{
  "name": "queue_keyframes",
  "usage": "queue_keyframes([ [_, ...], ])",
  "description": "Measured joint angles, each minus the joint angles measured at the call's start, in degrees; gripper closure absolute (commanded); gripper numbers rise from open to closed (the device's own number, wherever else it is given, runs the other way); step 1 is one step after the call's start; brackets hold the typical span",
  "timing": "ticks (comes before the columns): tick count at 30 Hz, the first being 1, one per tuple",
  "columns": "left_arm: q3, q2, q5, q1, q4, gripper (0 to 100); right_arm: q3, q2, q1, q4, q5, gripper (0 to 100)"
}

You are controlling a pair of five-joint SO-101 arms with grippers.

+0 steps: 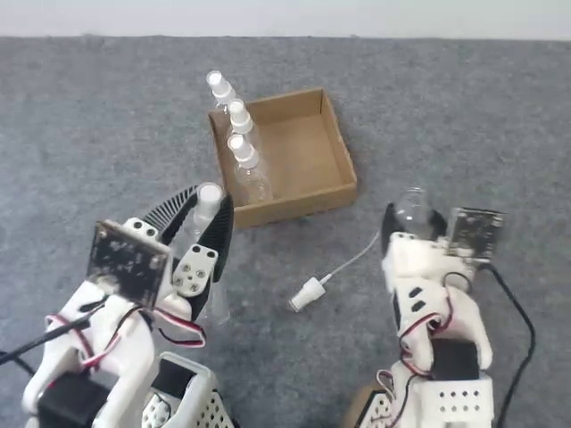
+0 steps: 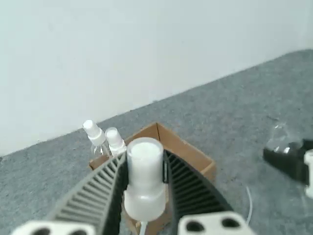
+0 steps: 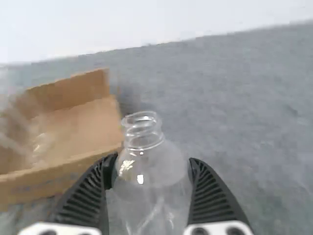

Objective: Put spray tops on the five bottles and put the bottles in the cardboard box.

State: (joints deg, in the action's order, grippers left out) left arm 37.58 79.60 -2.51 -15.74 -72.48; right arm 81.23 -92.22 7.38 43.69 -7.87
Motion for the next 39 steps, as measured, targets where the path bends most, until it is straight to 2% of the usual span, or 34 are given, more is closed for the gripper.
queue_keyframes([
  [13,0.00,5.98,2.46,0.00,4.57,99,0.00,0.00,23.38,-11.69,13.63,99.1],
  [19,0.00,8.70,2.55,0.00,10.81,99,1.32,0.00,31.56,-13.36,14.68,99.1],
  [23,0.00,8.88,3.08,0.00,16.35,99,3.87,0.00,32.26,-15.12,15.12,99.1],
  [27,0.00,8.88,7.91,0.09,20.48,99,7.12,0.00,32.44,-17.49,15.12,99.1],
  [34,0.00,8.88,13.36,0.09,20.92,99,14.07,0.09,32.53,-26.20,15.12,99.2],
  [39,0.00,9.05,15.30,0.09,17.49,99,14.33,0.00,32.70,-29.54,15.30,99.2],
])
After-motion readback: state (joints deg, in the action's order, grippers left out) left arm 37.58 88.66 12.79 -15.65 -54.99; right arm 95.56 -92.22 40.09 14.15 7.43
